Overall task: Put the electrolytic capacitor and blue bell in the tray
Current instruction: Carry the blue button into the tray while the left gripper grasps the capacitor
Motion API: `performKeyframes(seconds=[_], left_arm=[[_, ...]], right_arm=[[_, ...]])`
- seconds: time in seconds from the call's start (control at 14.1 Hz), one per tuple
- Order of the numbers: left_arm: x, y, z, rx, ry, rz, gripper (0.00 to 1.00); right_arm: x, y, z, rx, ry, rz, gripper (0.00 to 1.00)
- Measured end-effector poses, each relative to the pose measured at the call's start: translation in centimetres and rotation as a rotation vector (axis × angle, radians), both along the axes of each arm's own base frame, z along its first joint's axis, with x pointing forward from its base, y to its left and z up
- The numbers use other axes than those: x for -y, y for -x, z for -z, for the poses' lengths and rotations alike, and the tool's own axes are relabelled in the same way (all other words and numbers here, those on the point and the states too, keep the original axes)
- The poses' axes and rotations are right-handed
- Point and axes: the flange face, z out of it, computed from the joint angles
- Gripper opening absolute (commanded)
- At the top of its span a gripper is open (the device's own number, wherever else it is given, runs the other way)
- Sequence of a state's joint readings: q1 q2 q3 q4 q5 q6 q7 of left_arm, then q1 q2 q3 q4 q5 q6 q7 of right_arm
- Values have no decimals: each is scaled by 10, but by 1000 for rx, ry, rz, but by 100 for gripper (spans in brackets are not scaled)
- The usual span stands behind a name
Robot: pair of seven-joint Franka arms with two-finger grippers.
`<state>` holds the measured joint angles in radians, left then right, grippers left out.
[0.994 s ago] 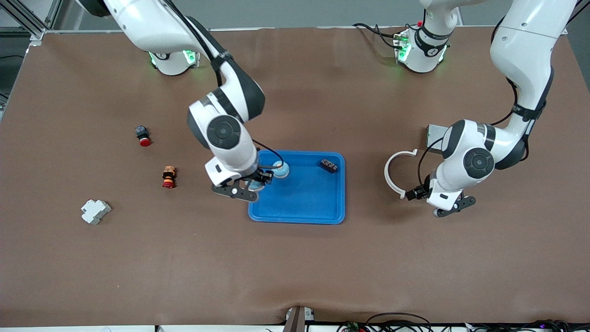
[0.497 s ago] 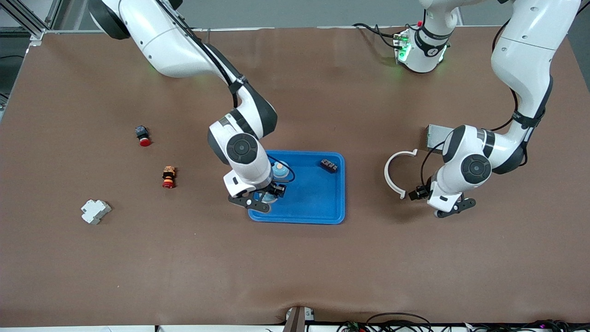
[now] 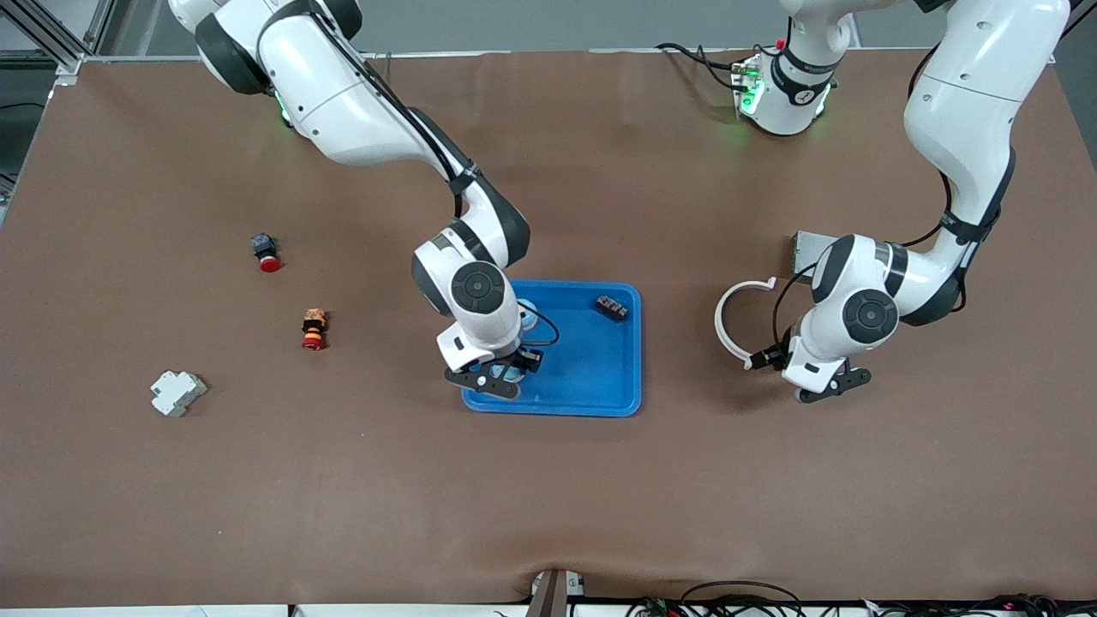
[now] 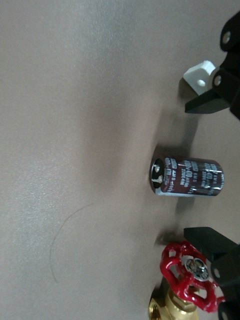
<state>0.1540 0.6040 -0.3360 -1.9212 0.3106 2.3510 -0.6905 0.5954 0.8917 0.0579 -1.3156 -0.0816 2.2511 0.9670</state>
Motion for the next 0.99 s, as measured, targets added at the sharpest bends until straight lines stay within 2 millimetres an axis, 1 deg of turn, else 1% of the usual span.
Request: performKeyframes(seconds=[0.14,0.21,0.43,0.5,0.57,0.64,0.71,0.78,0.99], left_arm=[[0,0,1,-1,1,0,100],[0,0,1,0,1,0,94],[0,-1,0,2,1,-1,58],[0,-2,0,3,1,-2,46],[0,-2,-1,3,1,-2,30],[0,-2,-1,5,1,-2,12],[0,-3,-2,6,1,-4,2],[0,-3,-2,7,0,-15,0],[0,-5,-4,15,-5,-72,0]], right_arm=[[-4,3,6,-2,6,-1,0],[-4,3,5,0,6,1,0],[-4,3,6,0,6,4,0],[-4,3,6,0,6,7,25],[-4,2,6,1,5,12,99],[-5,2,6,8,2,16,100],[-6,1,6,23,-6,16,100],[-7,-1,7,39,-12,14,100],[-7,-1,12,48,-18,13,100]])
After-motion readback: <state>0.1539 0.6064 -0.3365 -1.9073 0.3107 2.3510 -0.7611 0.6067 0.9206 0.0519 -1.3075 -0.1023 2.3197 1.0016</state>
